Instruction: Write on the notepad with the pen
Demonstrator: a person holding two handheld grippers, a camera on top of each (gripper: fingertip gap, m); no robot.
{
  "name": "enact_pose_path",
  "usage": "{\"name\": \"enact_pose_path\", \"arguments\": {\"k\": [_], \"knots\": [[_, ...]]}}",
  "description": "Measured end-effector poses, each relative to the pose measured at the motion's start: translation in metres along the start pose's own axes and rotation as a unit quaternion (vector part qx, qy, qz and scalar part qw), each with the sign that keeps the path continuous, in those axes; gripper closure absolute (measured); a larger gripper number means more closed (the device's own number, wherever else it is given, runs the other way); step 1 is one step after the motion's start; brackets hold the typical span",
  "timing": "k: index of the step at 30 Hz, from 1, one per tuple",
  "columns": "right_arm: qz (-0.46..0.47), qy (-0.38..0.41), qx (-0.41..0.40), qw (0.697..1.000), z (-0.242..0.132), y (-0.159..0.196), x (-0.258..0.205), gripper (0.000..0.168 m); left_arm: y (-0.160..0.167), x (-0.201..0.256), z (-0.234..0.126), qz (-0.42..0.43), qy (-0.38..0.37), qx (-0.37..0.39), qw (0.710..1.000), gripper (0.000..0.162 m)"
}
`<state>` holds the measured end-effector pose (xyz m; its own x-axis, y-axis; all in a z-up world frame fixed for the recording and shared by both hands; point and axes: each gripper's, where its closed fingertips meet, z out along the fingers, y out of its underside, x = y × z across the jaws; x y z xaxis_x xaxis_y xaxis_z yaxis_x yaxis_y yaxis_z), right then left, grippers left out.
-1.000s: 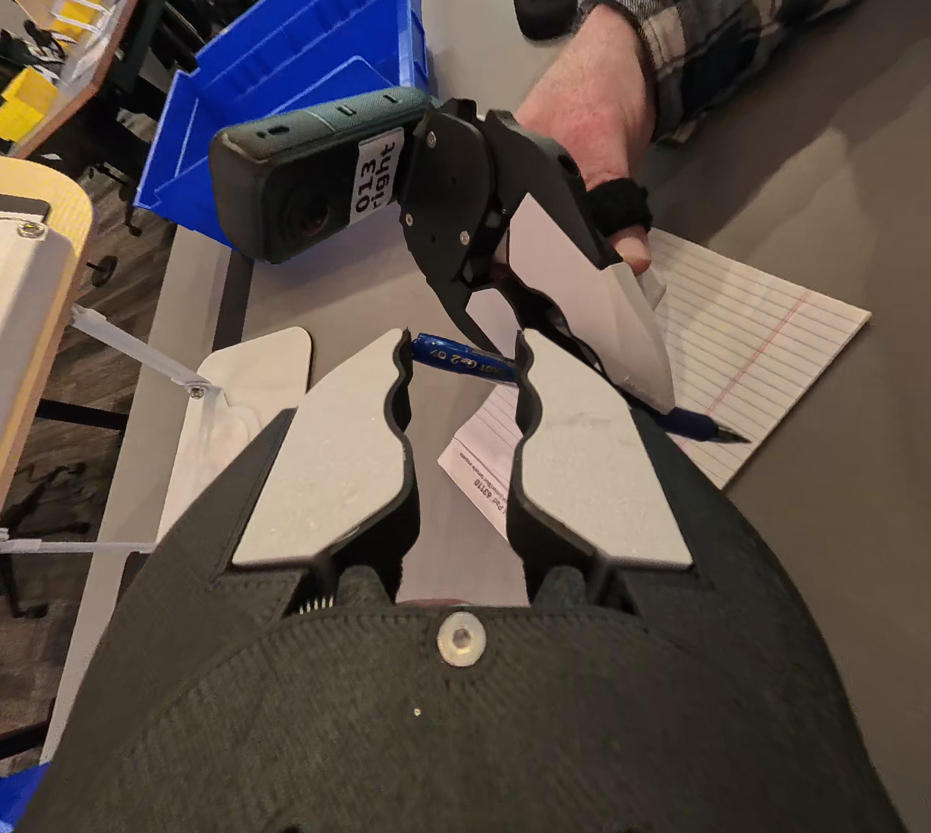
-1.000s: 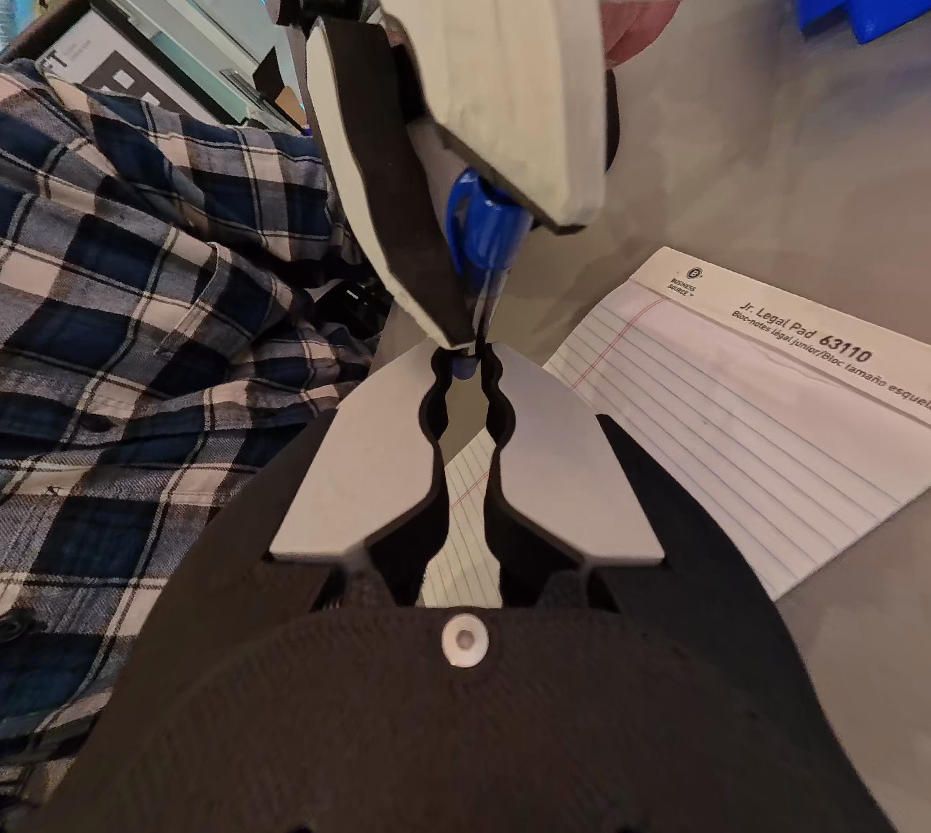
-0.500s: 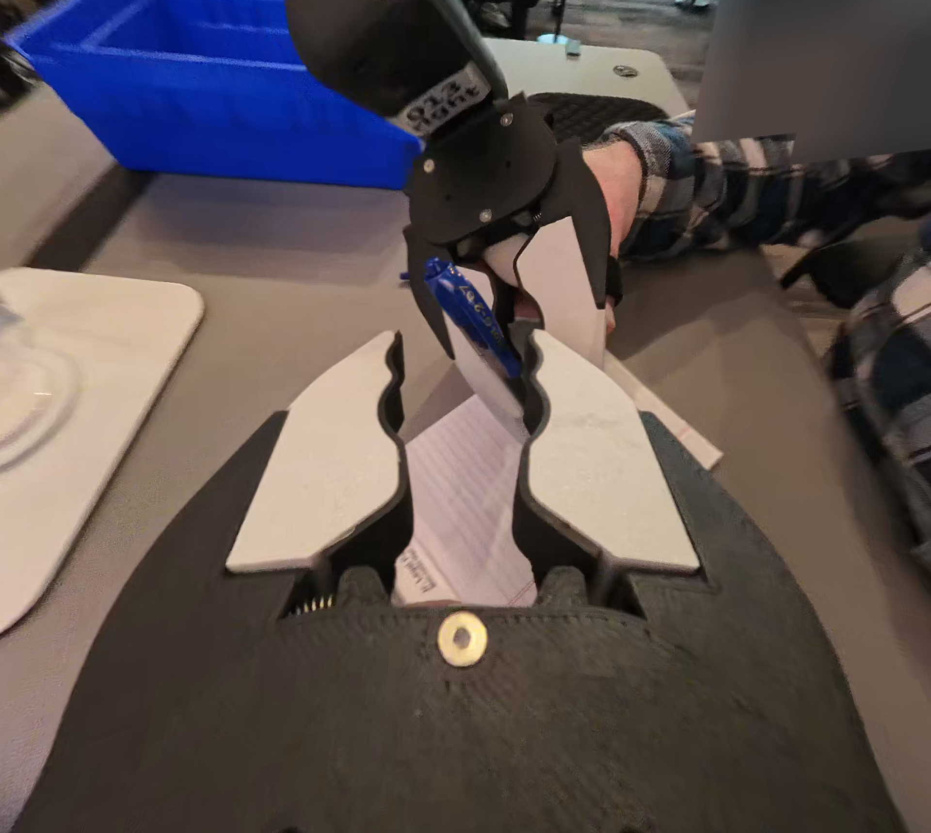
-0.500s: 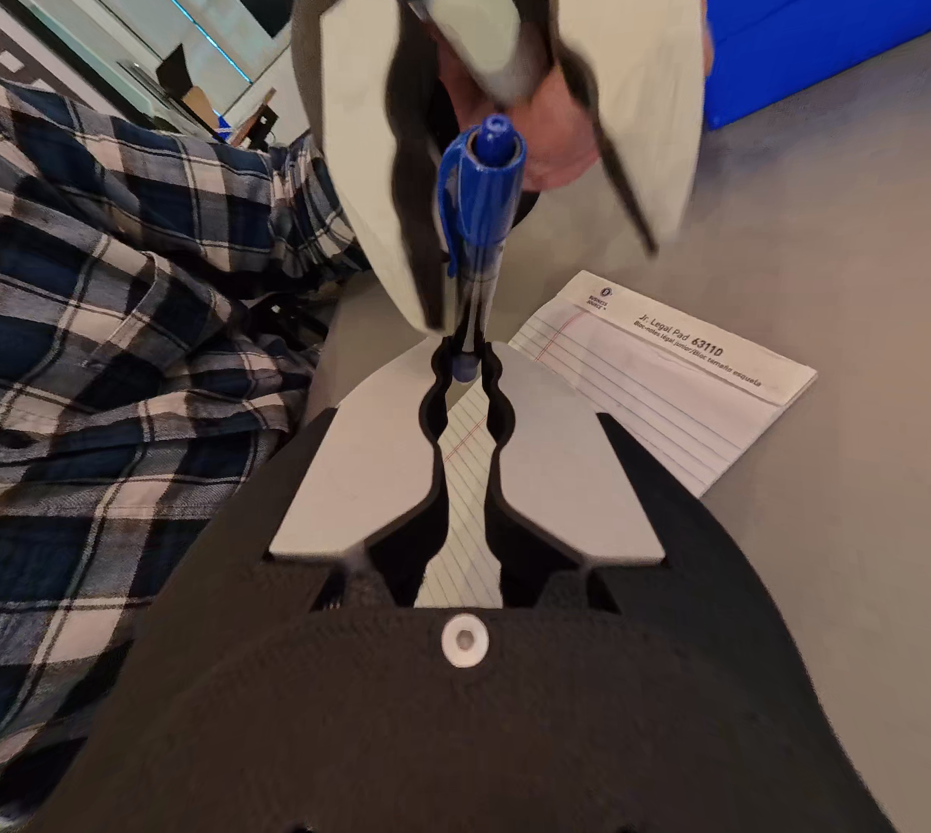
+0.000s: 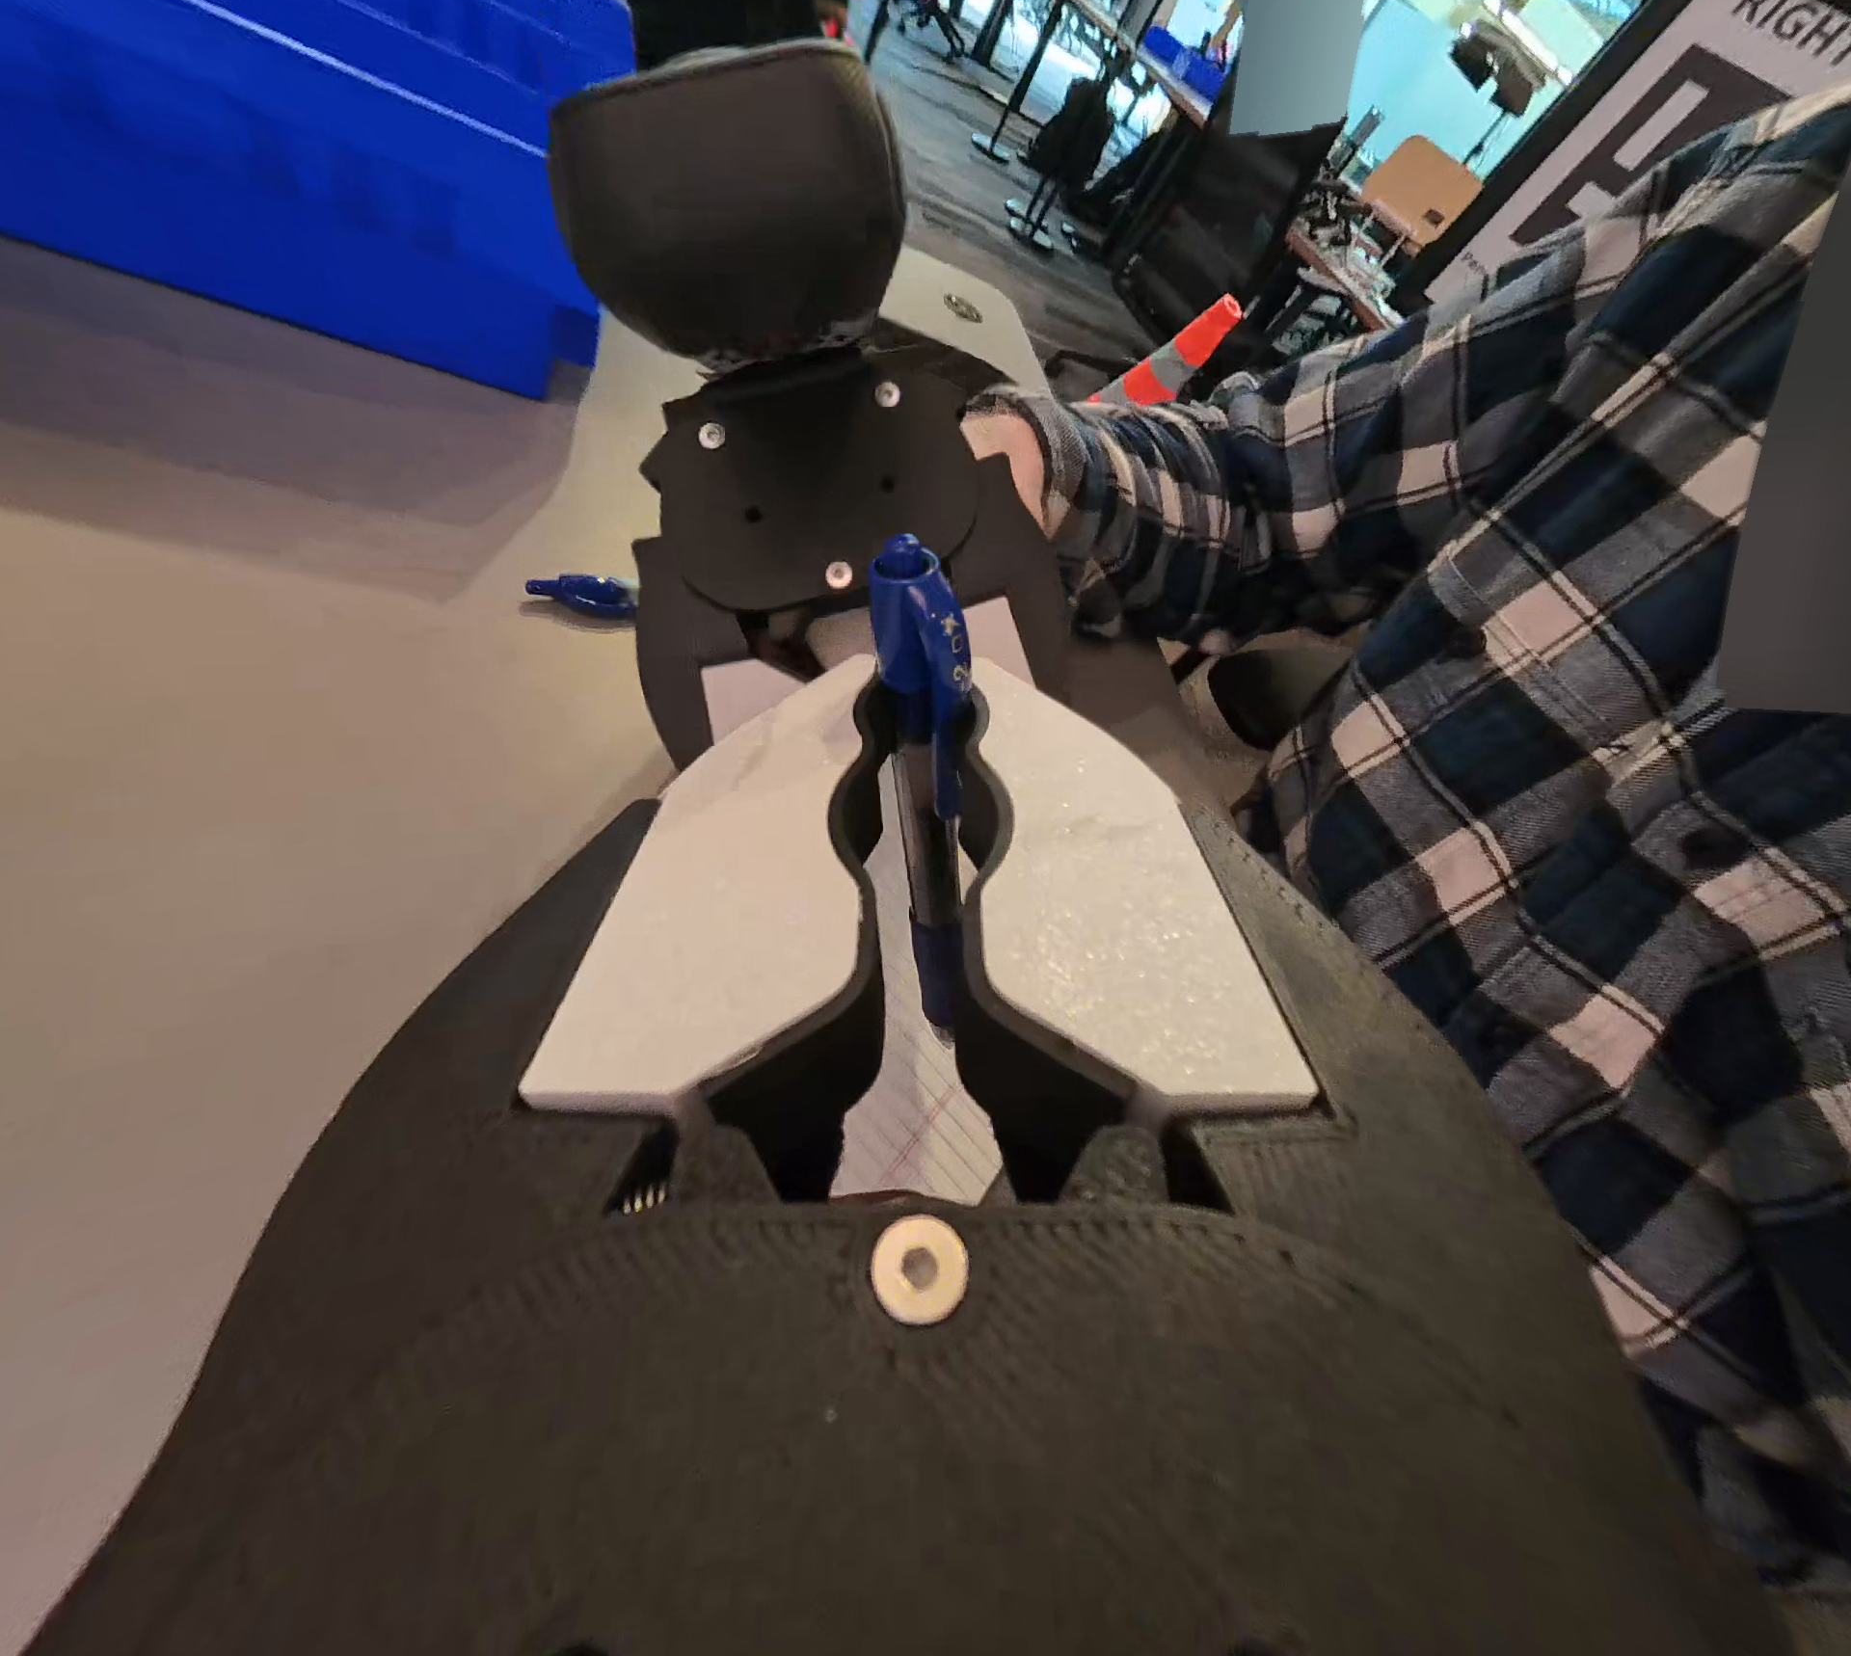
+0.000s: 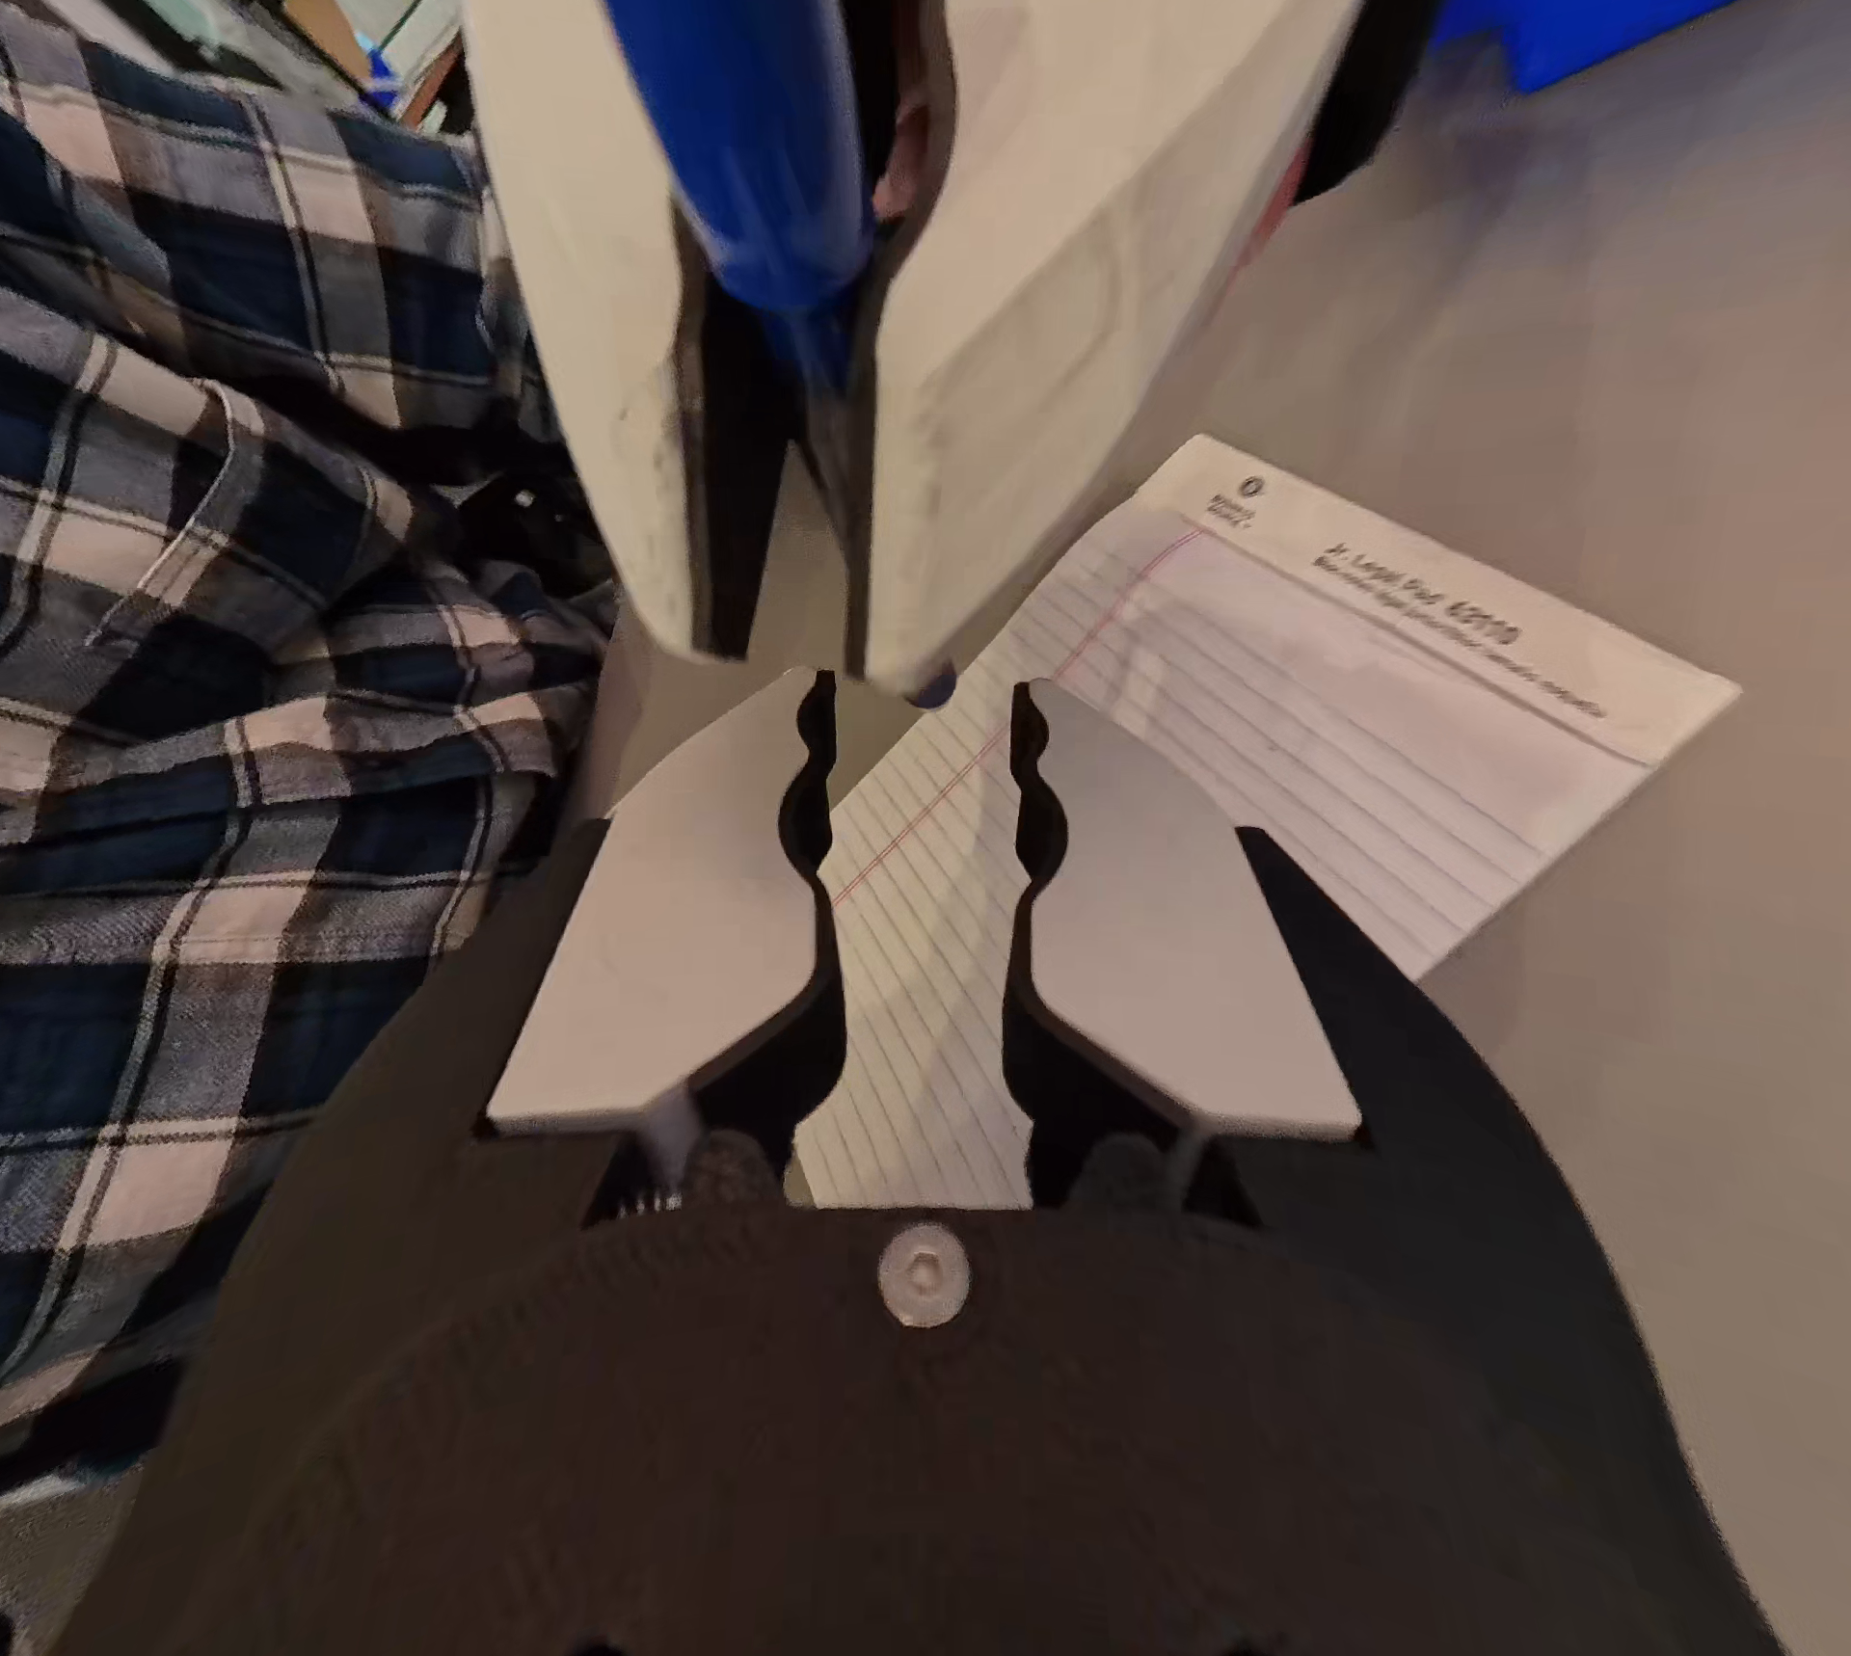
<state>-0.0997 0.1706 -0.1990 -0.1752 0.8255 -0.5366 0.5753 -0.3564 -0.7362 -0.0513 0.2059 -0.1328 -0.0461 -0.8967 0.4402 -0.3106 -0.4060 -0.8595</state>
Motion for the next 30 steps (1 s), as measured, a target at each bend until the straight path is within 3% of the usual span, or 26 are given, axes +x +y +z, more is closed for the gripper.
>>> {"name": "enact_pose_path", "arguments": {"k": [12,16,18,22,26,30], "knots": [[-0.018,-0.019,-0.032,0.999,0.014,0.008,-0.009,0.158,0.011,0.006,0.011,-0.021,0.028,-0.039,0.999,0.151],[-0.006,-0.022,0.007,1.0,0.002,-0.001,-0.005,0.157,-0.002,0.009,-0.008,0.006,0.006,-0.024,1.0,0.11],[0.008,-0.028,0.036,0.999,-0.008,-0.007,-0.002,0.157,0.001,0.0,-0.027,0.045,-0.054,-0.042,0.997,0.106],[0.032,-0.059,0.117,0.991,-0.031,-0.024,0.002,0.158,0.055,-0.034,-0.054,0.09,-0.167,-0.151,0.97,0.095],[0.053,-0.079,0.153,0.984,-0.04,-0.028,0.007,0.158,0.129,-0.059,-0.059,0.127,-0.208,-0.293,0.924,0.088],[0.038,-0.05,0.151,0.986,-0.04,-0.03,0.009,0.158,0.142,-0.06,-0.053,0.121,-0.202,-0.294,0.926,0.094]]}}
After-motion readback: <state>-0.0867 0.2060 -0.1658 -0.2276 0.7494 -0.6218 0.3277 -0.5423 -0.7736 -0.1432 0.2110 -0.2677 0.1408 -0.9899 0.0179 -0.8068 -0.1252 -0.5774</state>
